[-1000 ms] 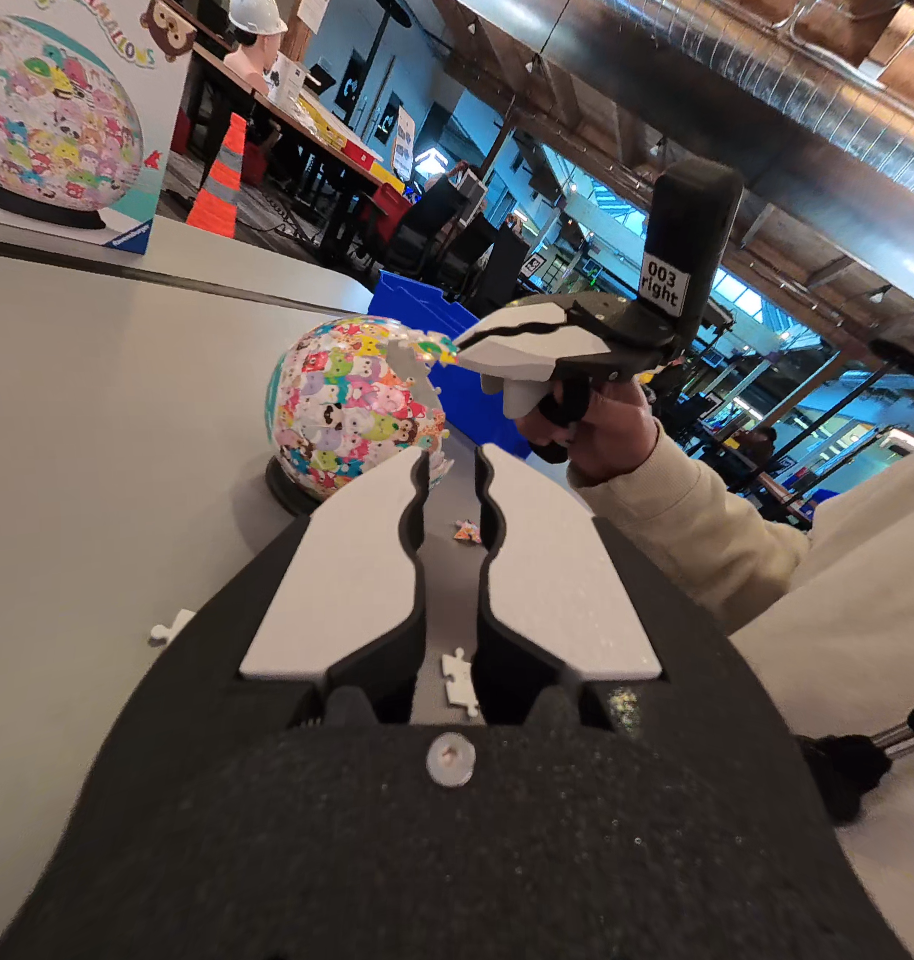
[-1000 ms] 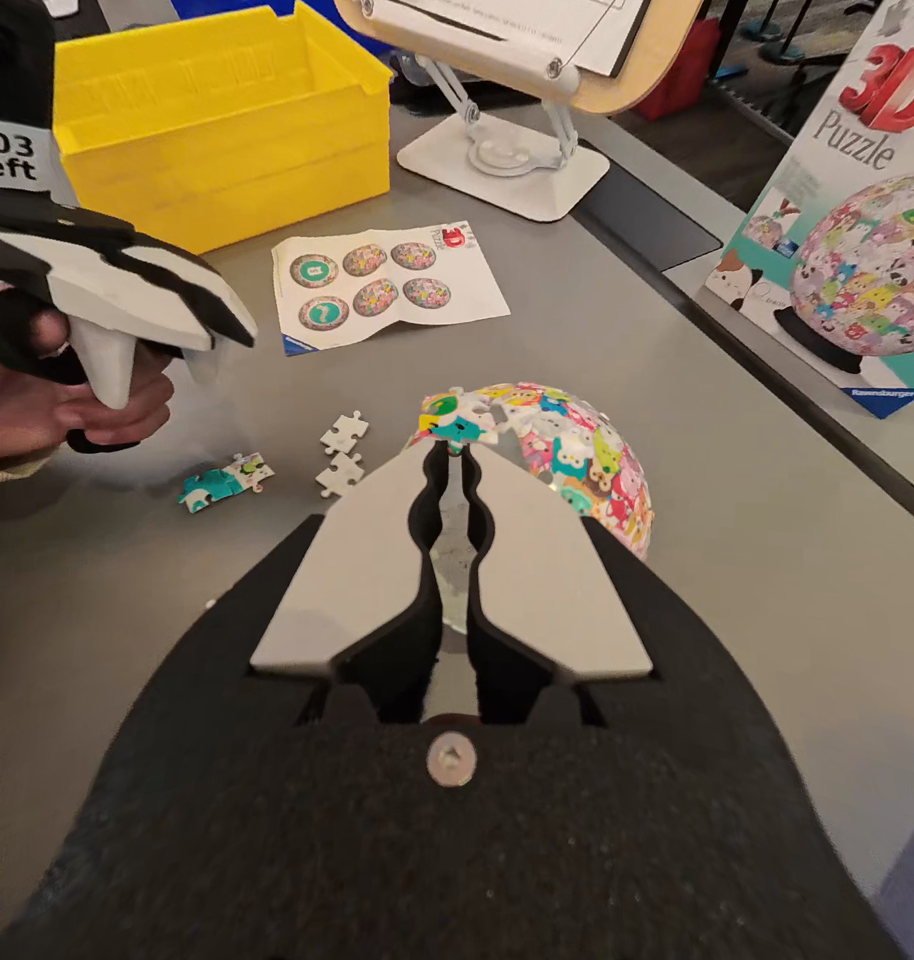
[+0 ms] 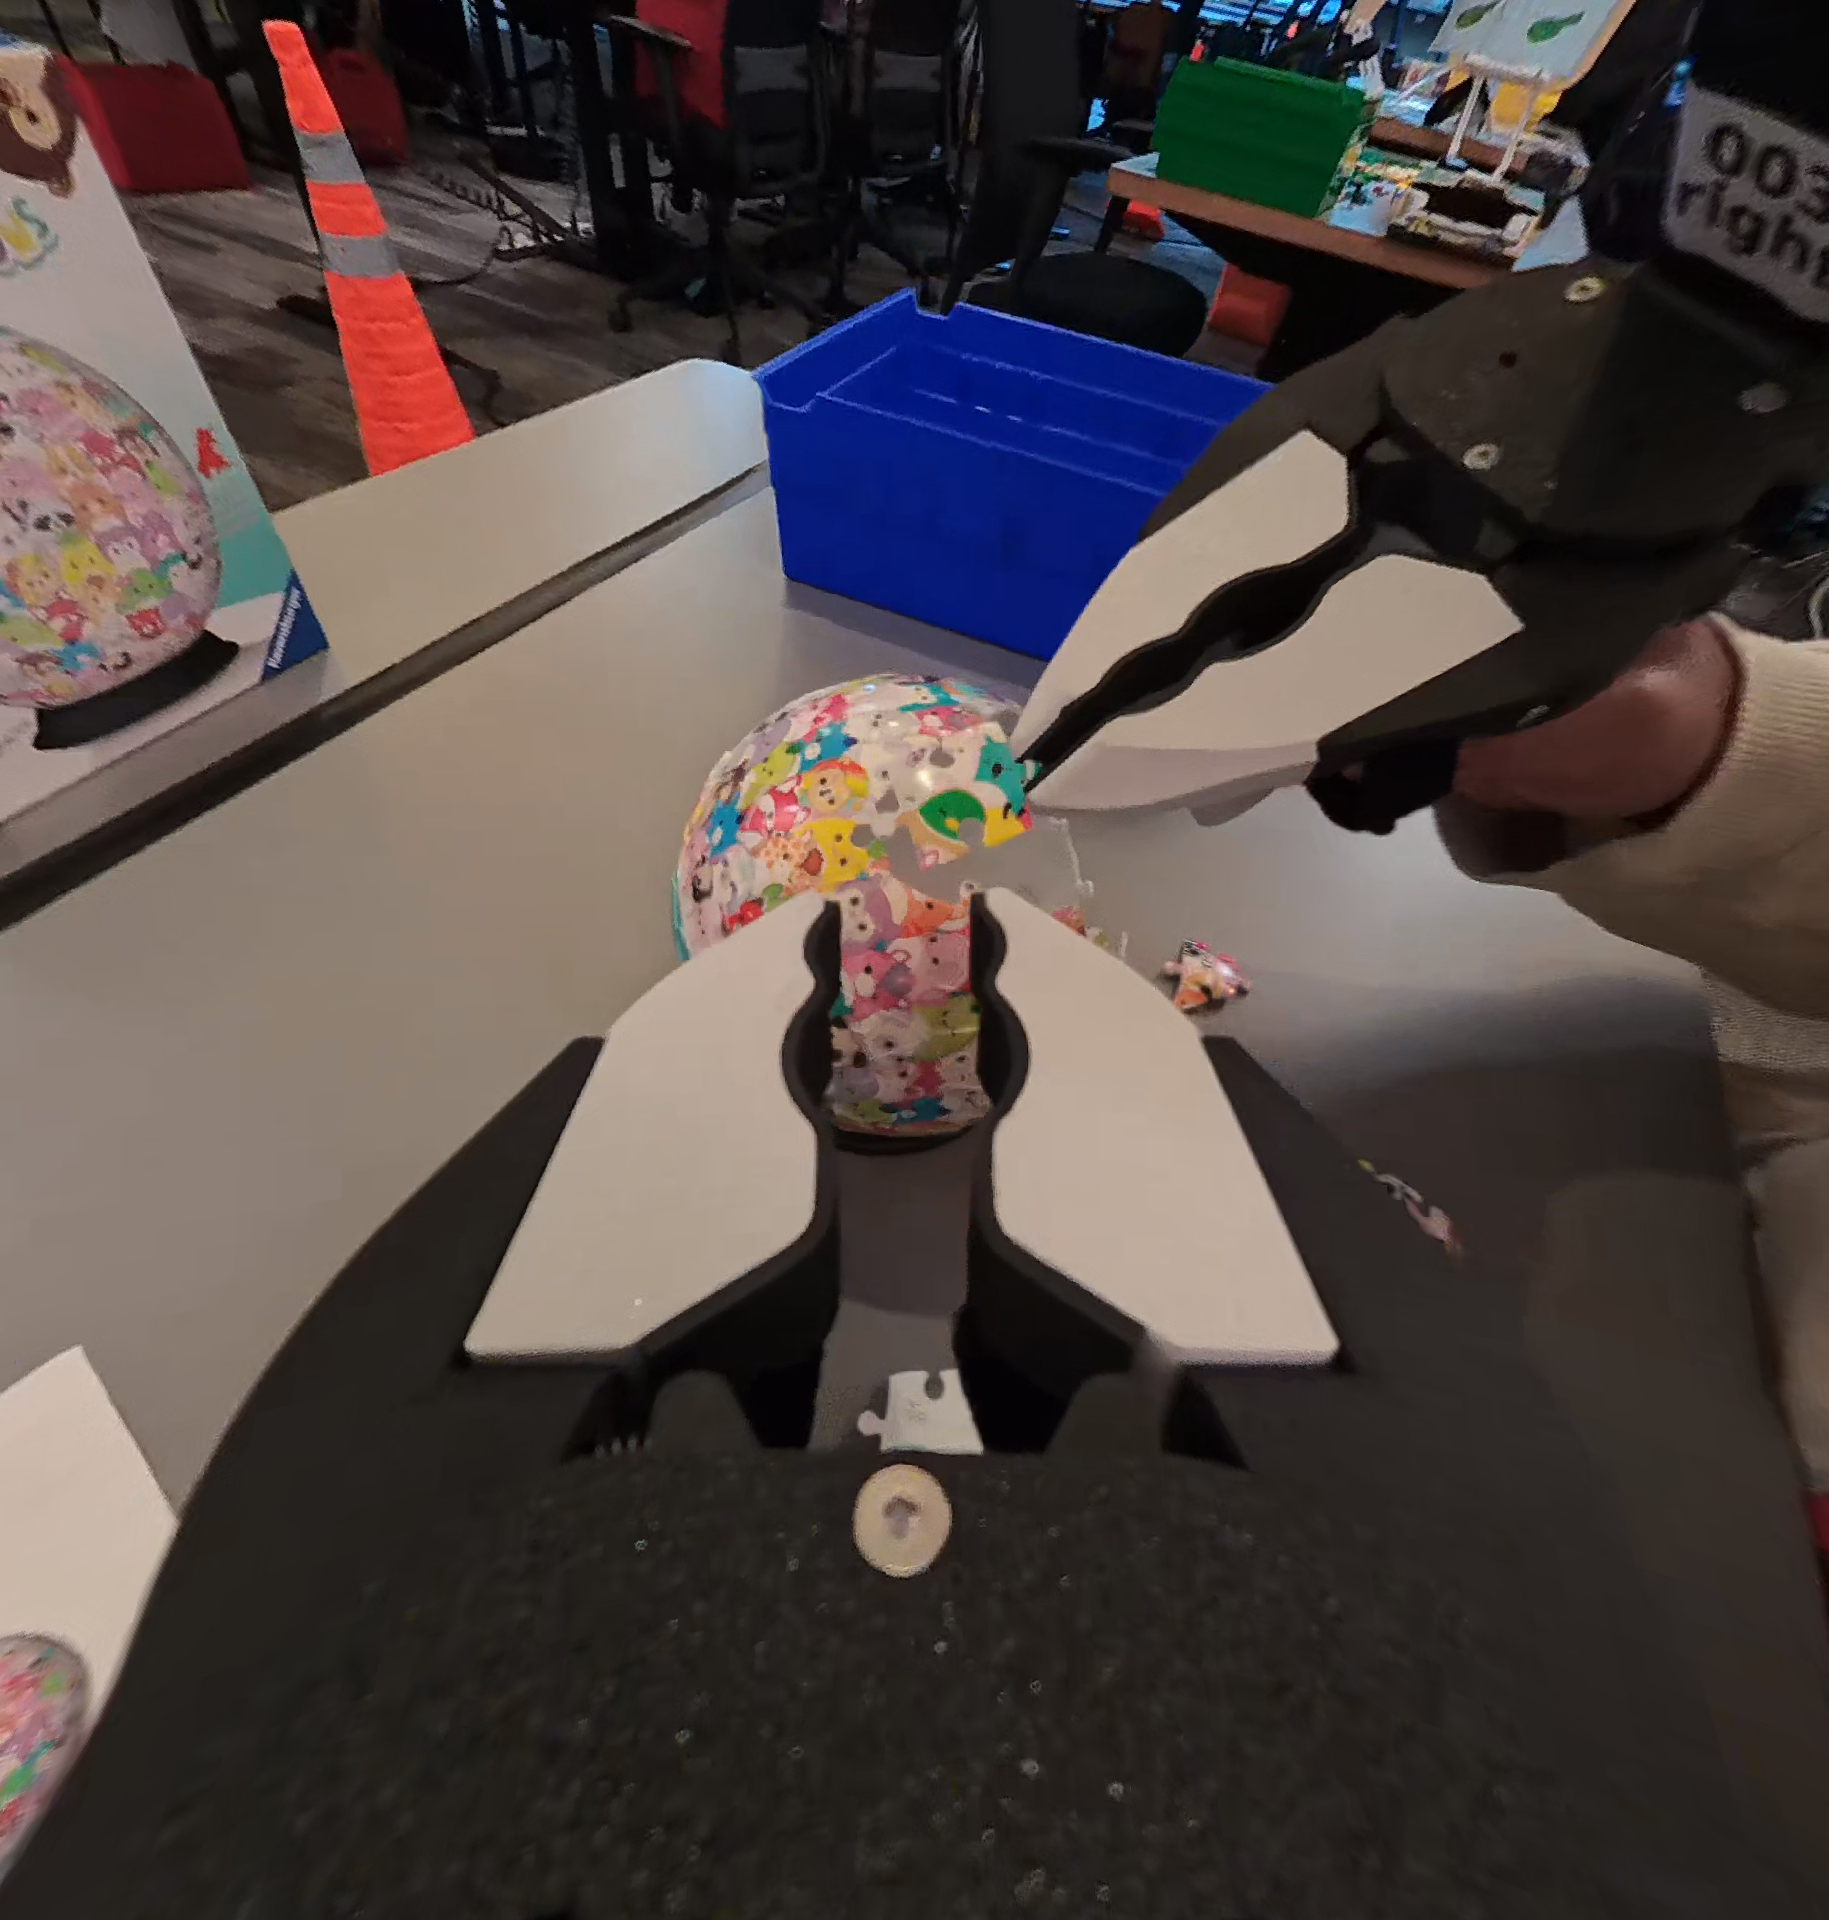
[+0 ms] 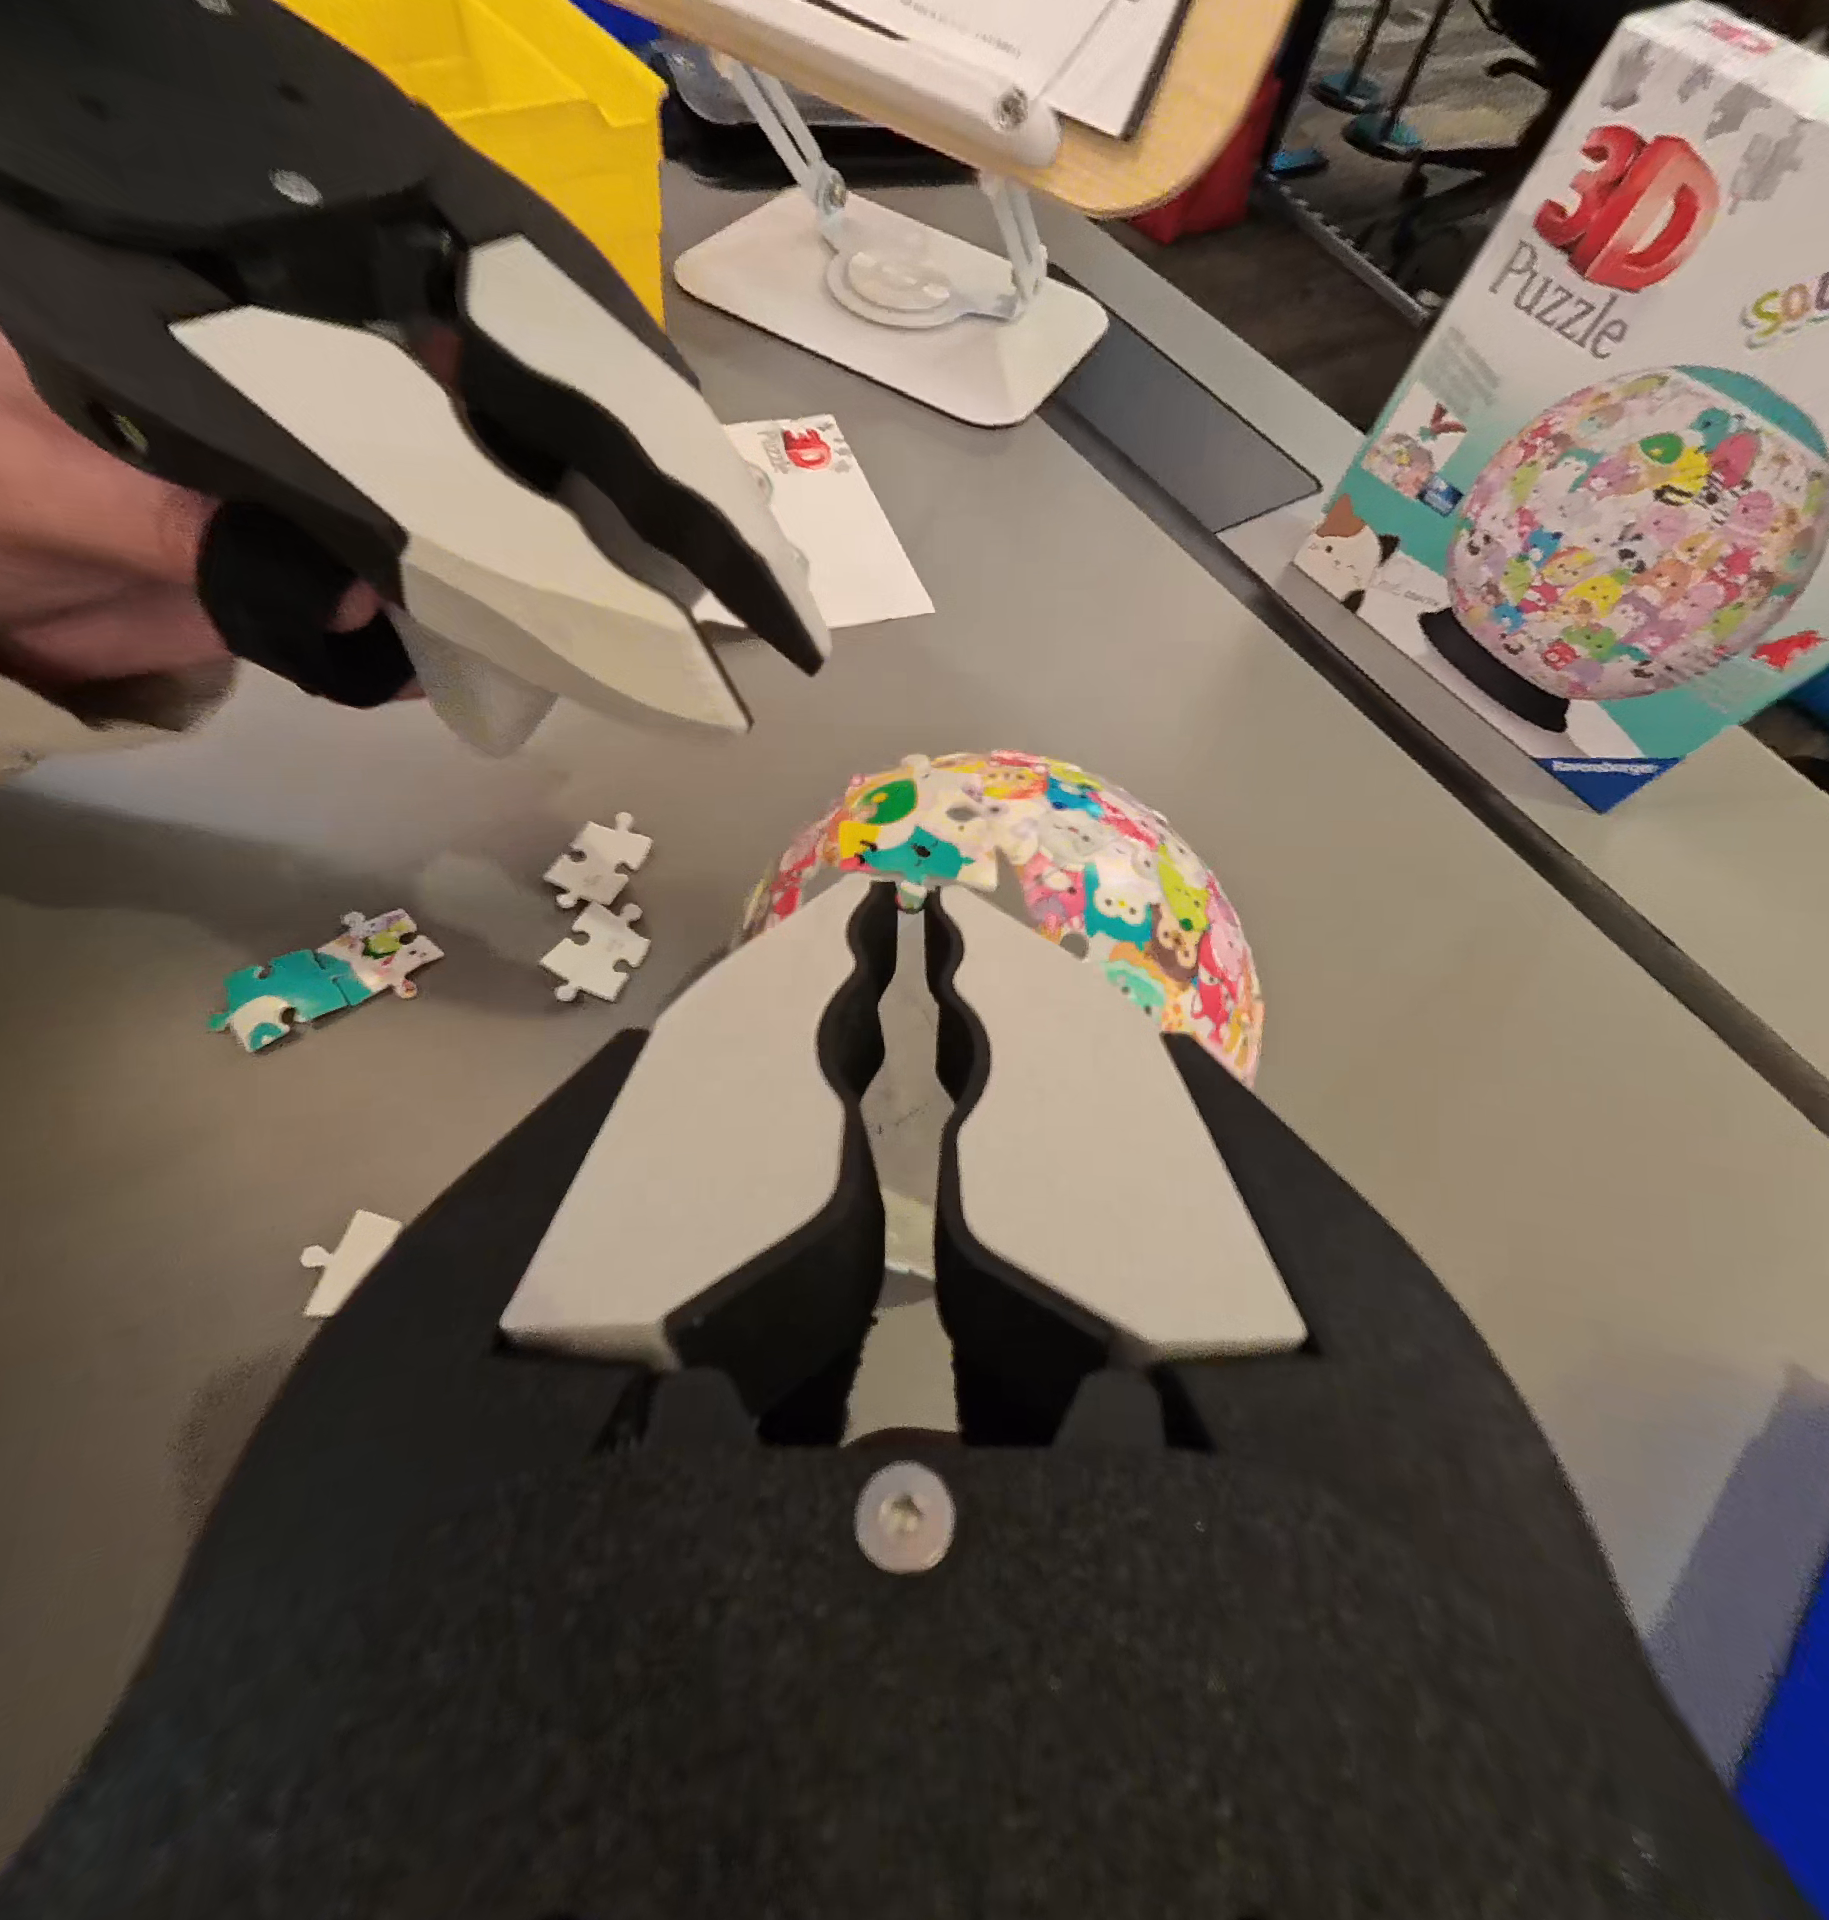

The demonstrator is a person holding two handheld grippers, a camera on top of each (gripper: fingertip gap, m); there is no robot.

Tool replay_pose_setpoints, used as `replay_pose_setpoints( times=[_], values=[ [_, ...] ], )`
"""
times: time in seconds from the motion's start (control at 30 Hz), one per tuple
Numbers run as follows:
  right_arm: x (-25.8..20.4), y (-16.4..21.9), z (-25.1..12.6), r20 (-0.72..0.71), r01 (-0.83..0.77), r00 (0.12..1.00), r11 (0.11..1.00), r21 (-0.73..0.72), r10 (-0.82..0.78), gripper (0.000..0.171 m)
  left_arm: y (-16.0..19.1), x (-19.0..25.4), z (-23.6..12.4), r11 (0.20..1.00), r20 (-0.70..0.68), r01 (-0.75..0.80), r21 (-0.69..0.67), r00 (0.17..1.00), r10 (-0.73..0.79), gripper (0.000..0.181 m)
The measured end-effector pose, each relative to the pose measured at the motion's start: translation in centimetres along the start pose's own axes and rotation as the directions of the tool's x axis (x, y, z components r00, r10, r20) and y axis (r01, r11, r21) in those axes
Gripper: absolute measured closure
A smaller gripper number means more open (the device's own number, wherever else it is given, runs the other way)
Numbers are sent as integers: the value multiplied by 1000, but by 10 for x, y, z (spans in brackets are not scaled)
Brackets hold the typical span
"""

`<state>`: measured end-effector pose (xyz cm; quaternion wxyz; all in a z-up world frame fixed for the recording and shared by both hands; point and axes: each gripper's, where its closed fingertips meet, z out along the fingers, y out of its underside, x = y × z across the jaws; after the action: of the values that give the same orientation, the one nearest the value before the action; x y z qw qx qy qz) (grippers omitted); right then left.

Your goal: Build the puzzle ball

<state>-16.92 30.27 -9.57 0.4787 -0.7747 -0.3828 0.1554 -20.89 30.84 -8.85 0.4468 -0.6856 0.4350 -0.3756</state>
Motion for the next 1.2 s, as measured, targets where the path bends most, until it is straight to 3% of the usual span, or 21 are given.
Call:
replay_pose_setpoints(
  times=[0.37,0.97,1.2],
  values=[
    [1,4,-1,-158,8,987,997,-74,-20,166,-12,2,5,1000,-38,7,20,999,-6,160],
    [-2,6,5,-170,-18,985,994,-107,0,166,-8,7,10,1000,-41,-12,7,999,13,163],
    [0,5,3,-182,-23,983,994,-105,4,166,-10,2,13,1000,-21,-9,6,1000,9,174]
  ],
)
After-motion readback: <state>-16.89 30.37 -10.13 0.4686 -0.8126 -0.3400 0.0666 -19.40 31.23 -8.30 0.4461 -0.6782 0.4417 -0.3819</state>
